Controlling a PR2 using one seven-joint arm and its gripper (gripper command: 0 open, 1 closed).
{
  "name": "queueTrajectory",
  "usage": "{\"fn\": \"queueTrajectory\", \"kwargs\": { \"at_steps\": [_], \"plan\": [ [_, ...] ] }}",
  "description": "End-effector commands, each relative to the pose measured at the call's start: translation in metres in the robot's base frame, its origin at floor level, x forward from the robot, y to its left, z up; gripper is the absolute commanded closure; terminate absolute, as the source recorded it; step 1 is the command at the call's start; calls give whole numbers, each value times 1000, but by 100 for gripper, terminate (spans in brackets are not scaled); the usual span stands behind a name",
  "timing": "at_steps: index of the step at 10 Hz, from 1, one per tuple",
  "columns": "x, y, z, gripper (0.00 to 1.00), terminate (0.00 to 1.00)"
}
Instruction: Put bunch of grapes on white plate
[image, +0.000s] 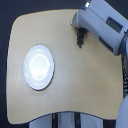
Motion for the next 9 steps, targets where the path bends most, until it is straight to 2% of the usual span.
{"fn": "queueTrajectory", "kwargs": {
  "at_steps": [1,9],
  "plan": [
    [1,9,1,100,0],
    [-3,15,6,100,0]
  ]
}}
